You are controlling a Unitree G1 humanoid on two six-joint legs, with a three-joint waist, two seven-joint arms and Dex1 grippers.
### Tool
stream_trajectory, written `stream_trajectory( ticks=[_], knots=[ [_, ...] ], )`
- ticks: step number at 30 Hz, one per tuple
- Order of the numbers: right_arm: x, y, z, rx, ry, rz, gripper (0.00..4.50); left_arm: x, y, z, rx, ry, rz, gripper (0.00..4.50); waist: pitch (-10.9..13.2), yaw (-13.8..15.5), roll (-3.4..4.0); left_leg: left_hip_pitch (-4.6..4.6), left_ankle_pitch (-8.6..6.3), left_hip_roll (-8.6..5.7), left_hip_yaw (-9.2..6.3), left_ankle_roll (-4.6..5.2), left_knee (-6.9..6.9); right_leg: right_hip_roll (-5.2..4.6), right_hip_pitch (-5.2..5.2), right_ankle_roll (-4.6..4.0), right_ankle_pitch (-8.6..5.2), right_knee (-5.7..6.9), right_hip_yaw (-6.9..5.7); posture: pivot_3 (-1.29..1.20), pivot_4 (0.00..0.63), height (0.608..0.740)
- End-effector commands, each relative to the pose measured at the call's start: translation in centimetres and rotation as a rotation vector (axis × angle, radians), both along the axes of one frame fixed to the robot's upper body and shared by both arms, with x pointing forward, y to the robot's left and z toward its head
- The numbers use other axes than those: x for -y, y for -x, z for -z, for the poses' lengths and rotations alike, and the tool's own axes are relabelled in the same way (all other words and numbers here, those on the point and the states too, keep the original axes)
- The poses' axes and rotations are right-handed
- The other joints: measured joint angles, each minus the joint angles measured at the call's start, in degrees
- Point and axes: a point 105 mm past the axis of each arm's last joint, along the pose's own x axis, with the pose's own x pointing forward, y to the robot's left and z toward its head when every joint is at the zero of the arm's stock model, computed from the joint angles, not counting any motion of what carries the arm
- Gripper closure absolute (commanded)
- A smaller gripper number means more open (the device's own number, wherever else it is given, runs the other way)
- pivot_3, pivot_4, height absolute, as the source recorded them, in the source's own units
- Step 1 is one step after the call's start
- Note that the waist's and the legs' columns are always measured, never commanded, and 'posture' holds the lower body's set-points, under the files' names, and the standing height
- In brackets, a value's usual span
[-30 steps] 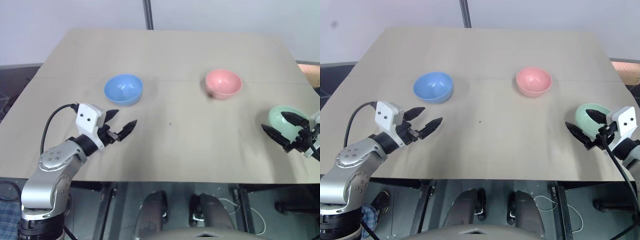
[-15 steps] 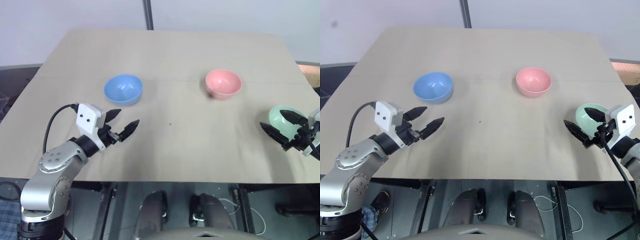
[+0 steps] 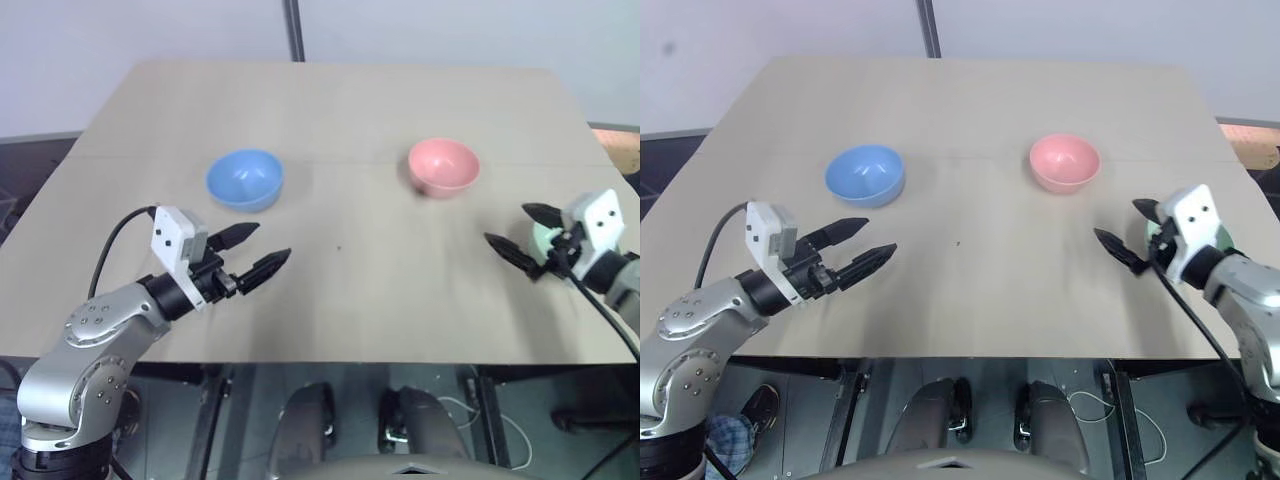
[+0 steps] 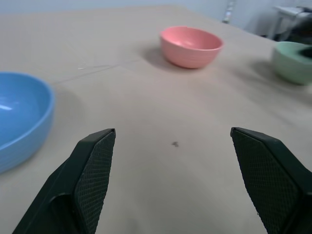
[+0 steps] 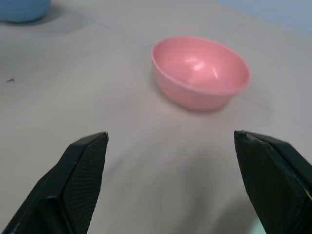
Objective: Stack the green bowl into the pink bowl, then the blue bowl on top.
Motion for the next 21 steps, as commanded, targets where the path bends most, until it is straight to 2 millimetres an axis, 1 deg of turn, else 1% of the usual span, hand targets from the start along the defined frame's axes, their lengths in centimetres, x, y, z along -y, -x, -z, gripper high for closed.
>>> stream_trajectory(
  ticks=[1,3,5,7,9,12,15,16,19,21],
  knots=[
    [-1.1,-1.7,-0.6,-0.007,0.083,0.025,0.00,0.6,0.8,-1.3,0.029,0.001,0.072,0.51,0.00,0.01,0.01,-0.01,0.00,0.00,0.01,0.00,0.00,0.00,-0.01,0.00,0.00,0.00,0.01,0.00,0.150,0.740],
    [-2.4,-3.1,-1.2,0.009,0.112,0.001,0.00,0.7,0.9,-1.3,0.024,0.003,0.086,0.51,0.00,0.01,0.00,-0.01,0.01,0.00,0.02,-0.01,0.00,0.00,0.00,0.00,0.00,-0.01,0.01,0.00,0.150,0.740],
    [-4.0,-4.5,-1.4,-0.016,0.180,-0.038,0.00,0.7,0.9,-1.5,0.035,0.006,0.099,0.51,0.01,-0.01,0.00,-0.06,0.05,-0.02,0.03,-0.08,0.01,-0.01,-0.04,0.00,0.00,-0.01,0.01,0.00,0.150,0.740],
    [-5.0,-5.2,-1.4,-0.029,0.225,-0.071,0.00,0.5,0.8,-2.0,0.062,0.021,0.092,0.51,0.01,-0.01,0.01,-0.06,0.14,-0.02,0.04,-0.22,0.01,-0.01,-0.06,-0.01,0.01,-0.01,0.02,0.00,0.150,0.740],
    [-5.2,-5.9,-1.1,-0.054,0.265,-0.065,0.00,0.4,0.9,-2.4,0.078,0.036,0.099,0.51,0.01,0.12,0.00,-0.09,0.15,-0.02,0.01,-0.23,0.00,0.00,-0.06,-0.03,0.01,-0.01,-0.01,0.00,0.150,0.740],
    [-5.3,-7.4,-0.6,-0.062,0.376,-0.069,0.00,0.4,1.3,-3.0,0.103,0.032,0.117,0.51,0.01,0.12,0.00,-0.19,0.15,-0.05,-0.01,-0.23,0.02,-0.06,-0.08,-0.07,0.04,-0.06,-0.06,0.00,0.150,0.740],
    [-5.9,-8.9,-0.7,-0.068,0.470,-0.109,0.00,0.6,1.7,-4.2,0.128,0.051,0.148,0.51,0.02,-0.19,-0.01,-0.21,0.15,-0.06,0.02,-0.23,0.07,-0.07,-0.11,-0.04,0.04,-0.04,-0.04,0.00,0.150,0.740],
    [-5.9,-9.2,-0.7,-0.071,0.489,-0.115,0.00,0.7,1.7,-4.4,0.133,0.050,0.155,0.51,0.03,-0.30,0.00,-0.19,0.15,-0.06,0.02,-0.23,0.08,-0.07,-0.11,-0.04,0.03,-0.01,-0.04,0.00,0.150,0.740],
    [-5.5,-11.0,-0.6,-0.064,0.615,-0.096,0.00,0.8,1.8,-5.0,0.148,0.052,0.167,0.51,0.03,-0.74,0.00,-0.12,0.17,-0.03,0.02,-0.26,0.08,-0.03,-0.10,-0.04,0.03,0.04,-0.04,0.00,0.150,0.740],
    [-5.5,-12.1,-0.7,-0.066,0.658,-0.092,0.00,0.9,1.8,-5.2,0.155,0.053,0.176,0.51,0.03,-1.01,0.00,-0.12,0.18,-0.03,0.02,-0.28,0.08,-0.03,-0.07,-0.04,0.03,0.04,-0.04,0.00,0.150,0.740]
  ],
)
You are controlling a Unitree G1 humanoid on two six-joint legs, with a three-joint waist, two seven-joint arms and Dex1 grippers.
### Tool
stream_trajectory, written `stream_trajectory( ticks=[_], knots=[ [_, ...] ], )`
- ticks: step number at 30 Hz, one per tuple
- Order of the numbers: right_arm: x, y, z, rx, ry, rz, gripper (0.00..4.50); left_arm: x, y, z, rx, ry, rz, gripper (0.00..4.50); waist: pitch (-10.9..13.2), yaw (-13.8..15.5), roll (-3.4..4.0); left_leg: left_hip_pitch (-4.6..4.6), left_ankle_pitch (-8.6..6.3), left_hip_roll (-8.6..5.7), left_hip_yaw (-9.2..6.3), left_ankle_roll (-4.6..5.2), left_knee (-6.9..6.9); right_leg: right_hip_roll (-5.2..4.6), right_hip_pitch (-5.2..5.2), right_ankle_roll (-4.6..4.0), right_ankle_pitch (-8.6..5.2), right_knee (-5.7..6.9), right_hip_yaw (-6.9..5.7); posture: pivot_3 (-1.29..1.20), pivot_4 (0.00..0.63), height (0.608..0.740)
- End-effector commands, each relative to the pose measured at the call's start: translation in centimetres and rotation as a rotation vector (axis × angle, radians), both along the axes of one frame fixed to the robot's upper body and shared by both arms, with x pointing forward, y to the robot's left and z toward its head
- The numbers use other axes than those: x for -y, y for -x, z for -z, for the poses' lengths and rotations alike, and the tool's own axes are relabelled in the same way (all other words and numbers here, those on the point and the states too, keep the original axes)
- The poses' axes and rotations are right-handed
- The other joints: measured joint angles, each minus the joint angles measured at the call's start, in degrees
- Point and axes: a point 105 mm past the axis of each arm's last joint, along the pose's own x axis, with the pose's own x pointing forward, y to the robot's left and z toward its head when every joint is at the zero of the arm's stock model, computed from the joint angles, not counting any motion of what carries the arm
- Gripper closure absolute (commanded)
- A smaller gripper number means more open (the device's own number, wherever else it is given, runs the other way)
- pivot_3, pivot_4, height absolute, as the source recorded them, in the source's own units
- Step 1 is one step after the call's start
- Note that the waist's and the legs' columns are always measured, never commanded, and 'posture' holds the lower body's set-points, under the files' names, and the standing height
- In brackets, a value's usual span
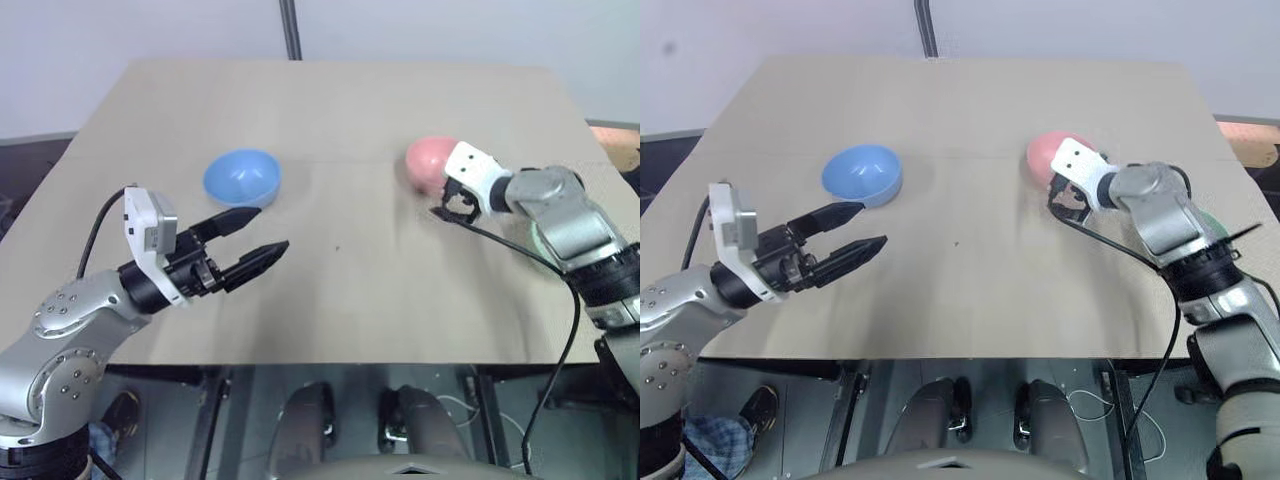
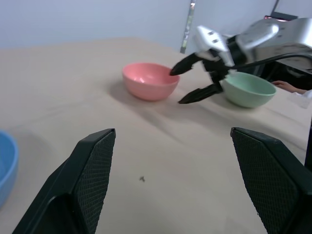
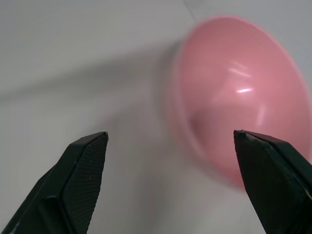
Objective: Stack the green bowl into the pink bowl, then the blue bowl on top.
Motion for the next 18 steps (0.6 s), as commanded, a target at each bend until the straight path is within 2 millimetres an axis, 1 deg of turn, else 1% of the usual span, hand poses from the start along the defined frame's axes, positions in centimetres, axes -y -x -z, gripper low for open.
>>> stream_trajectory(
  ticks=[1,4,6,9,10,11,12,13,15,17,18],
  knots=[
    [-0.1,-1.8,-1.0,0.041,0.086,-0.013,0.00,0.6,0.6,-1.5,0.066,-0.014,0.029,0.51,0.00,-0.24,-0.01,-0.02,0.00,0.00,0.00,0.00,0.00,-0.01,-0.01,-0.04,0.02,0.00,0.00,0.00,0.150,0.740],
    [-0.7,-2.8,-1.1,0.034,0.105,-0.030,0.00,0.8,0.7,-1.6,0.068,-0.010,0.035,0.51,0.00,-0.60,0.00,-0.04,0.01,0.00,0.01,0.00,0.01,-0.01,-0.03,-0.19,0.11,0.00,0.01,0.00,0.150,0.740],
    [-1.6,-3.0,-0.7,0.024,0.146,-0.083,0.00,0.9,0.6,-1.6,0.068,-0.008,0.034,0.51,0.01,-0.63,0.01,-0.04,0.01,0.00,0.02,-0.01,0.00,-0.01,-0.03,-0.20,0.12,0.00,0.01,0.00,0.150,0.740],
    [-3.2,-2.9,-0.1,0.004,0.192,-0.168,0.83,0.9,0.4,-1.3,0.062,-0.016,0.026,0.49,0.01,-0.69,0.01,-0.03,0.01,0.00,0.02,-0.02,0.00,-0.01,-0.03,-0.21,0.13,0.00,0.02,0.00,0.150,0.740],
    [-3.8,-3.0,-0.2,0.009,0.197,-0.183,1.31,0.9,0.4,-1.3,0.062,-0.021,0.027,0.49,0.01,-0.70,0.02,-0.03,0.01,0.00,0.03,-0.02,0.00,-0.01,-0.03,-0.21,0.13,0.00,0.02,0.00,0.150,0.740],
    [-4.4,-3.1,-0.4,0.015,0.190,-0.192,1.71,1.0,0.3,-1.3,0.064,-0.023,0.029,0.49,0.01,-0.70,0.02,-0.03,0.01,0.01,0.03,-0.02,0.00,-0.01,-0.03,-0.21,0.13,0.01,0.02,0.00,0.150,0.740],
    [-5.0,-3.2,-0.6,0.021,0.186,-0.208,1.99,1.1,0.3,-1.4,0.069,-0.019,0.031,0.49,0.02,-0.75,0.02,-0.02,0.02,0.01,0.03,-0.02,0.00,-0.01,-0.03,-0.21,0.13,0.02,0.02,0.00,0.150,0.740],
    [-5.5,-3.2,-0.7,0.026,0.186,-0.219,2.49,1.1,0.2,-1.5,0.072,-0.016,0.031,0.49,0.02,-0.76,0.03,-0.02,0.02,0.01,0.03,-0.03,0.00,-0.01,-0.03,-0.21,0.13,0.04,0.02,0.00,0.150,0.740],
    [-6.0,-3.2,-0.9,0.027,0.182,-0.238,3.47,1.1,0.2,-1.6,0.072,-0.014,0.030,0.49,0.02,-0.74,0.03,-0.01,0.03,0.01,0.02,-0.05,0.00,-0.01,-0.03,-0.22,0.13,0.06,0.02,0.00,0.150,0.740],
    [-6.2,-3.0,-1.0,0.025,0.179,-0.252,4.32,1.2,0.3,-1.5,0.068,-0.017,0.031,0.49,0.02,-0.65,0.03,-0.01,0.03,0.01,0.02,-0.05,0.00,-0.01,-0.02,-0.22,0.13,0.05,0.02,0.00,0.150,0.740],
    [-6.3,-3.0,-1.0,0.024,0.179,-0.258,4.44,1.2,0.3,-1.4,0.066,-0.017,0.031,0.49,0.02,-0.56,0.03,-0.03,0.03,0.01,0.02,-0.05,0.00,-0.02,-0.03,-0.22,0.13,0.04,0.02,0.00,0.150,0.740]
  ],
)
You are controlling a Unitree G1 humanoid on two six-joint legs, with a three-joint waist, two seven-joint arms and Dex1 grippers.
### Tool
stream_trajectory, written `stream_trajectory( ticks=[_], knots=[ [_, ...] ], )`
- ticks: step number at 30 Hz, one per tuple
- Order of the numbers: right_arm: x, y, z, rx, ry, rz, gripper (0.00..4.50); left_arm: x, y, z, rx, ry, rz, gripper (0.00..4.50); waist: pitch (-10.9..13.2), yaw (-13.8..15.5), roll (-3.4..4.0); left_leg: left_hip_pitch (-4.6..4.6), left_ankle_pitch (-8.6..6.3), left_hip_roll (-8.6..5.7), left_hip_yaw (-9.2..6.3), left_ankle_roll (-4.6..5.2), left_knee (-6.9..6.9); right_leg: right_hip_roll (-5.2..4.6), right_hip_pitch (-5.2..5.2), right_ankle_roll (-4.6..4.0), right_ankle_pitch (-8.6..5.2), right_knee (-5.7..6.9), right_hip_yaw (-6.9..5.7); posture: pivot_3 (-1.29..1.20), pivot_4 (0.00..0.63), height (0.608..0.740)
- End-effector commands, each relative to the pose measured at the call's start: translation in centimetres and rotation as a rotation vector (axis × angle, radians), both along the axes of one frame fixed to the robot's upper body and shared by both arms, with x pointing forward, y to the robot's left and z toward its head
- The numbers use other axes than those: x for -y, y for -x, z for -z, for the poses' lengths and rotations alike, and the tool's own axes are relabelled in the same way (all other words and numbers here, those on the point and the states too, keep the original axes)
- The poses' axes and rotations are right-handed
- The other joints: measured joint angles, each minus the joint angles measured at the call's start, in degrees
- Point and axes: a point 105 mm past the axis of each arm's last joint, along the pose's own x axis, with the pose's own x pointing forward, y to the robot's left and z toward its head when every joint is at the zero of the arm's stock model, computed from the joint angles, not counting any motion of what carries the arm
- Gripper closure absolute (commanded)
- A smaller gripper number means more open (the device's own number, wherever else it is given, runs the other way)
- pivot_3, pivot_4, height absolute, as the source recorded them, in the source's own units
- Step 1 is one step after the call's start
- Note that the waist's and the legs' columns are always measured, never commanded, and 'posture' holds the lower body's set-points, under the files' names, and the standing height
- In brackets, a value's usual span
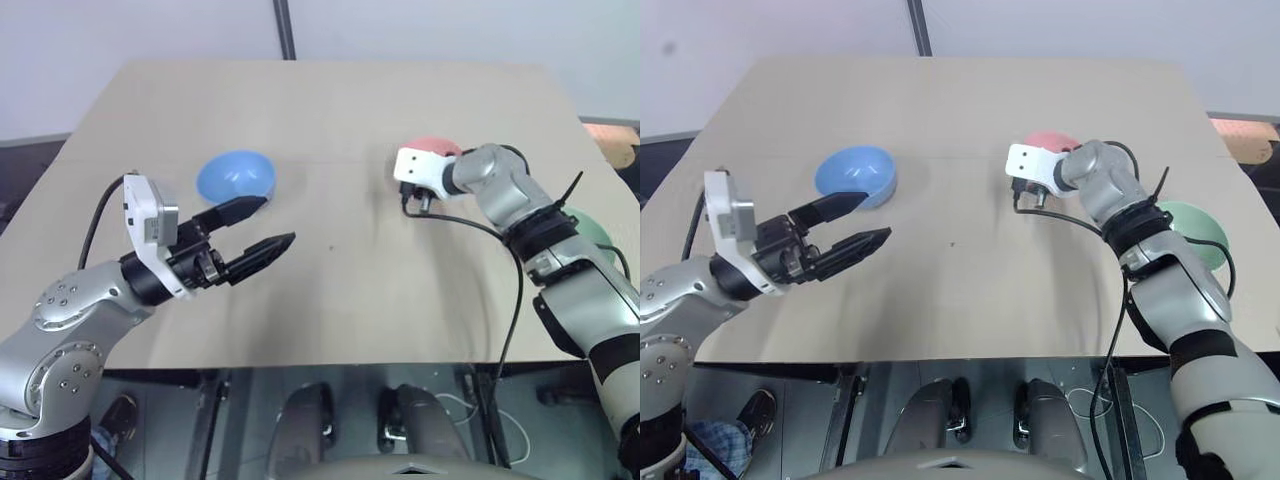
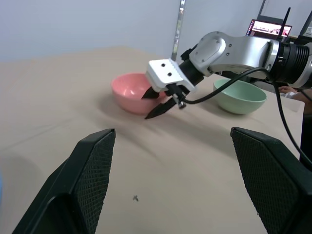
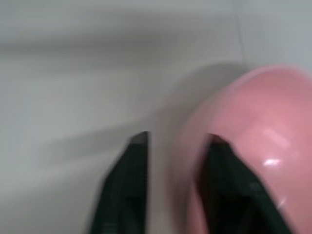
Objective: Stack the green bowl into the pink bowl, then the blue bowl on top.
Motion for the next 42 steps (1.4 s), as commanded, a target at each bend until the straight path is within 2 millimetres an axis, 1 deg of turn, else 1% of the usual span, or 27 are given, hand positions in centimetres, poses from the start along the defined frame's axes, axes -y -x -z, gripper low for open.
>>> stream_trajectory(
  ticks=[1,4,6,8,10,12,16,18,20,22,25,26,27,30,34,35,36,38,40,42],
  knots=[
    [-0.2,0.0,-1.9,0.041,-0.011,-0.028,4.44,0.5,0.4,-0.5,0.032,-0.017,0.014,0.49,0.00,0.12,0.00,0.00,0.00,-0.01,0.00,0.00,0.00,-0.01,0.01,0.00,0.00,-0.01,-0.01,0.00,0.150,0.740],
    [-0.5,0.2,-2.1,0.043,-0.012,-0.038,4.44,0.5,0.4,-0.5,0.030,-0.016,0.015,0.49,0.00,0.00,0.00,0.00,0.00,-0.01,0.00,0.00,0.00,-0.02,0.00,0.00,0.00,0.00,0.00,0.00,0.150,0.740],
    [-1.9,1.9,-3.0,0.028,-0.038,-0.118,4.44,0.6,0.4,-0.6,0.028,-0.017,0.018,0.49,0.01,0.00,0.01,0.01,0.00,0.00,0.00,0.00,0.00,-0.01,0.00,-0.01,0.00,0.02,0.00,0.00,0.150,0.740],
    [-3.4,4.5,-3.5,-0.009,-0.067,-0.207,4.44,0.6,0.3,-0.6,0.026,-0.022,0.019,0.49,0.01,-0.02,0.01,-0.01,0.00,0.01,-0.02,0.00,-0.03,-0.01,-0.01,-0.01,0.00,0.00,-0.01,0.00,0.150,0.740],
    [-4.7,6.8,-3.5,-0.036,-0.093,-0.255,4.44,0.5,0.2,-0.4,0.018,-0.029,0.016,0.49,0.01,-0.01,0.01,-0.01,0.00,0.02,-0.02,0.00,-0.04,0.00,-0.02,-0.01,0.00,-0.01,0.00,0.00,0.150,0.740],
    [-5.9,8.6,-3.1,-0.074,-0.126,-0.226,4.44,0.5,0.1,-0.2,0.011,-0.032,0.022,0.49,0.00,-0.08,0.02,0.00,0.00,0.02,-0.03,-0.01,-0.06,0.00,-0.02,0.00,0.00,-0.01,0.00,0.00,0.150,0.740],
    [-8.7,11.3,-2.9,-0.118,-0.207,-0.184,4.44,1.0,0.0,0.0,0.003,-0.030,0.041,0.49,0.00,-0.02,0.01,0.03,0.01,0.03,-0.05,-0.03,-0.04,0.00,-0.02,0.00,0.00,0.08,-0.04,0.00,0.150,0.740],
    [-9.5,12.2,-2.6,-0.143,-0.221,-0.180,4.44,1.0,0.0,0.0,0.003,-0.029,0.046,0.49,-0.01,0.09,0.00,0.05,0.01,0.03,-0.06,-0.04,-0.04,0.00,-0.01,-0.01,0.00,0.08,-0.06,0.00,0.150,0.740],
    [-10.4,12.9,-1.9,-0.164,-0.236,-0.182,4.44,1.1,-0.1,-0.1,0.003,-0.029,0.049,0.49,-0.02,0.20,-0.03,0.04,0.01,0.01,-0.10,-0.04,-0.03,-0.01,0.01,-0.01,0.00,0.07,-0.10,0.00,0.150,0.740],
    [-11.3,13.4,-1.2,-0.182,-0.251,-0.177,4.44,1.1,-0.1,0.0,0.002,-0.032,0.049,0.49,-0.04,0.12,-0.05,0.02,0.01,-0.01,-0.11,-0.04,-0.02,-0.02,0.02,-0.01,0.00,0.04,-0.11,0.00,0.150,0.740],
    [-11.8,13.8,-0.7,-0.199,-0.265,-0.170,4.44,1.0,-0.1,0.1,-0.004,-0.037,0.047,0.49,-0.03,0.01,-0.04,0.00,0.01,0.00,-0.11,-0.04,-0.03,0.00,0.00,-0.01,0.00,0.05,-0.11,0.00,0.150,0.740],
    [-11.8,13.8,-0.6,-0.195,-0.262,-0.172,3.84,1.0,-0.1,0.1,-0.006,-0.037,0.047,0.49,-0.03,0.00,-0.04,-0.01,0.02,0.00,-0.11,-0.04,-0.03,0.00,-0.02,-0.01,0.00,0.05,-0.11,0.00,0.150,0.740],
    [-11.8,13.7,-0.4,-0.193,-0.260,-0.173,3.84,1.0,-0.1,0.1,-0.007,-0.037,0.047,0.49,-0.04,-0.01,-0.05,-0.01,0.02,0.00,-0.11,-0.04,-0.03,0.00,-0.02,-0.01,0.00,0.05,-0.11,0.00,0.150,0.740],
    [-11.6,13.7,-0.5,-0.195,-0.264,-0.170,2.79,1.1,0.0,0.2,-0.013,-0.036,0.051,0.49,-0.04,-0.02,-0.05,0.00,0.02,-0.01,-0.11,-0.04,-0.03,0.00,-0.01,0.00,0.00,0.04,-0.11,0.00,0.150,0.740],
    [-11.2,13.5,-1.0,-0.201,-0.288,-0.151,0.79,1.1,0.0,0.3,-0.015,-0.039,0.055,0.49,-0.03,-0.02,-0.05,0.00,0.02,0.00,-0.11,-0.04,-0.03,0.01,-0.01,0.00,-0.01,0.04,-0.11,0.00,0.150,0.740],
    [-11.1,13.4,-1.0,-0.205,-0.299,-0.145,0.21,1.1,0.0,0.3,-0.015,-0.040,0.056,0.49,-0.03,-0.02,-0.05,0.00,0.01,0.00,-0.11,-0.04,-0.03,0.01,-0.01,0.00,-0.01,0.04,-0.11,0.00,0.150,0.740],
    [-11.0,13.4,-1.3,-0.212,-0.321,-0.140,0.03,1.2,0.0,0.3,-0.015,-0.040,0.057,0.49,-0.03,-0.02,-0.05,0.00,0.02,0.00,-0.11,-0.04,-0.03,0.01,-0.01,0.00,-0.01,0.04,-0.11,0.00,0.150,0.740],
    [-10.5,13.7,-2.1,-0.261,-0.381,-0.131,0.03,1.2,0.0,0.3,-0.014,-0.040,0.058,0.49,-0.03,0.00,-0.05,0.00,0.02,0.00,-0.11,-0.04,-0.03,0.01,-0.01,0.00,-0.01,0.04,-0.11,0.00,0.150,0.740],
    [-9.2,13.8,-3.4,-0.299,-0.428,-0.097,0.03,1.2,-0.1,0.5,-0.017,-0.046,0.054,0.49,-0.03,0.11,-0.05,-0.02,0.01,0.00,-0.12,-0.04,-0.03,0.01,-0.01,0.00,0.00,0.04,-0.11,0.00,0.150,0.740],
    [-7.8,13.6,-4.7,-0.295,-0.461,-0.060,0.03,1.2,-0.1,0.6,-0.019,-0.047,0.053,0.49,-0.03,0.13,-0.05,-0.04,0.01,-0.01,-0.14,-0.03,-0.03,0.00,-0.01,0.00,0.00,0.01,-0.14,0.00,0.150,0.740]
  ],
)
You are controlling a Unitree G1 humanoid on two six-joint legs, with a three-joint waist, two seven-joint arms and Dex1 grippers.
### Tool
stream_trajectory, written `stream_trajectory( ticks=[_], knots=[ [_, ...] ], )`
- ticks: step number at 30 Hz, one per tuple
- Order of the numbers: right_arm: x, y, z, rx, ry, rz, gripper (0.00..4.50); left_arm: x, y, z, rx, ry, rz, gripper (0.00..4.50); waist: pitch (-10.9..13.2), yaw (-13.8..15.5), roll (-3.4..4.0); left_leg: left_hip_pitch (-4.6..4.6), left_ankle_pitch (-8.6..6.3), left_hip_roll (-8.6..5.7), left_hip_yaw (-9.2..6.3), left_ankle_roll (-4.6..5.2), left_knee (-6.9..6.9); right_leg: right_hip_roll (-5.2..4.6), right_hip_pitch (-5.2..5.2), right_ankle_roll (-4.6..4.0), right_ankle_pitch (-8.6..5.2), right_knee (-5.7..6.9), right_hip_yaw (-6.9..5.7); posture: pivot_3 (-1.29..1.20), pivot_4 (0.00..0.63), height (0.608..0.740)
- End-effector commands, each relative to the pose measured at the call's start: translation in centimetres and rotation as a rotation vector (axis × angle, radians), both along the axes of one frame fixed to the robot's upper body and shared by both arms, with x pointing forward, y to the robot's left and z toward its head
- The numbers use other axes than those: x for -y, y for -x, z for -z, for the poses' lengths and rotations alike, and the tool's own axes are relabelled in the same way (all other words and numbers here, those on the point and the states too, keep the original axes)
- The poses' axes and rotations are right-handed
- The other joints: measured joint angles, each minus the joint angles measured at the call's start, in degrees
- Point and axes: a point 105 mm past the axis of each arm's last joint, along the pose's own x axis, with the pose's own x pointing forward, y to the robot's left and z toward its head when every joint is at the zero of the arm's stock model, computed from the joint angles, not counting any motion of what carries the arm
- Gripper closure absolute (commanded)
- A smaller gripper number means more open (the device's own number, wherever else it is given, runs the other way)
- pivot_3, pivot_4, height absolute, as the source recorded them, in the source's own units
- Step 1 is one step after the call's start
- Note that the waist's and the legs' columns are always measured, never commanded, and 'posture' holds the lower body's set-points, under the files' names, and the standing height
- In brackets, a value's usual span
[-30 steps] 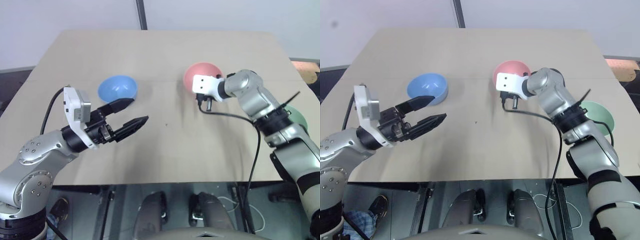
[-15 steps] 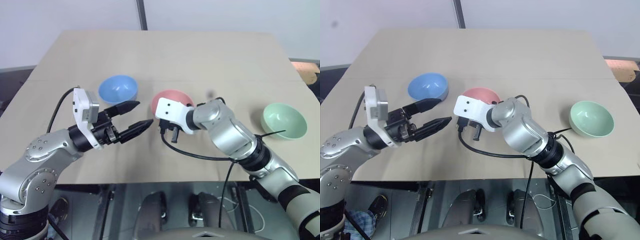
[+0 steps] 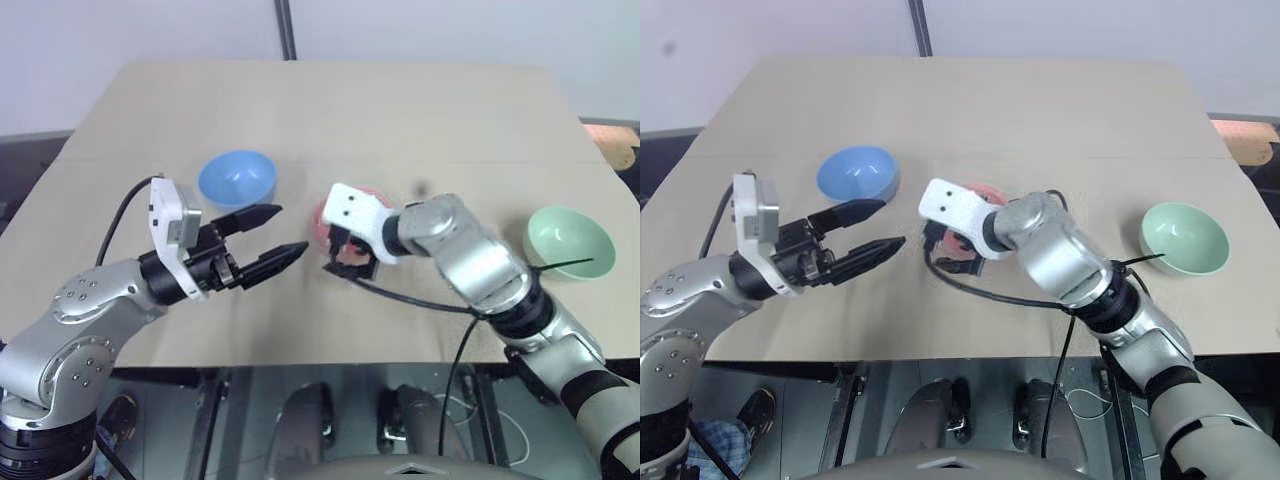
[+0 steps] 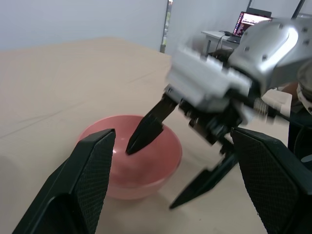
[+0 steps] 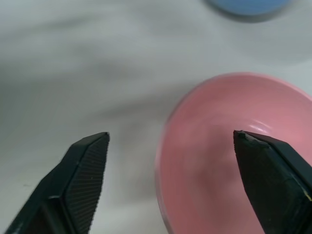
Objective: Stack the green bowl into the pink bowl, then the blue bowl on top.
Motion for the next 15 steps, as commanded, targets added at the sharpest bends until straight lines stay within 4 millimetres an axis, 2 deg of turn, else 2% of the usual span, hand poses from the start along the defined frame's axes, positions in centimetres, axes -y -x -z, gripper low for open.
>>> stream_trajectory(
  ticks=[1,4,6,9,11,15],
  knots=[
    [2.4,-0.1,-3.6,0.042,-0.073,0.057,0.03,0.1,0.3,-0.4,0.025,-0.008,0.010,0.49,0.00,-0.02,0.00,-0.01,0.00,-0.01,0.00,0.00,0.00,-0.01,0.00,0.00,0.00,-0.01,0.00,0.00,0.150,0.740],
    [6.0,-0.8,-5.0,0.083,-0.081,0.154,0.03,0.2,0.3,-0.3,0.025,0.001,0.017,0.49,0.00,0.13,0.00,-0.02,0.00,-0.02,-0.04,0.01,0.00,-0.01,0.00,0.00,0.00,-0.02,-0.04,0.00,0.150,0.740],
    [7.0,-0.9,-5.3,0.094,-0.076,0.186,0.03,0.1,0.3,-0.3,0.025,0.000,0.018,0.49,0.01,0.02,0.01,-0.03,-0.01,-0.02,-0.04,0.01,-0.01,-0.01,-0.01,0.00,-0.01,-0.04,-0.04,0.00,0.150,0.740],
    [11.0,-1.3,-6.1,0.099,-0.049,0.406,0.03,0.1,0.3,0.0,0.026,0.007,0.033,0.49,0.03,-0.21,0.04,-0.01,0.00,0.00,-0.01,0.00,-0.06,0.01,-0.05,0.00,-0.01,-0.01,0.01,0.00,0.150,0.740],
    [14.0,-1.5,-5.6,0.108,0.004,0.546,0.03,0.3,0.1,-0.1,0.032,0.026,0.055,0.49,0.02,0.09,0.03,-0.03,0.00,0.00,-0.01,0.00,-0.07,0.02,-0.07,0.00,-0.01,-0.01,0.01,0.00,0.150,0.740],
    [19.9,-0.9,-3.2,0.090,0.152,0.761,0.03,0.8,-0.3,-0.4,0.043,0.044,0.104,0.49,0.02,0.70,-0.05,-0.09,-0.01,-0.05,-0.02,0.02,-0.04,-0.06,-0.06,0.17,-0.11,-0.08,-0.03,0.00,0.150,0.740]
  ],
)
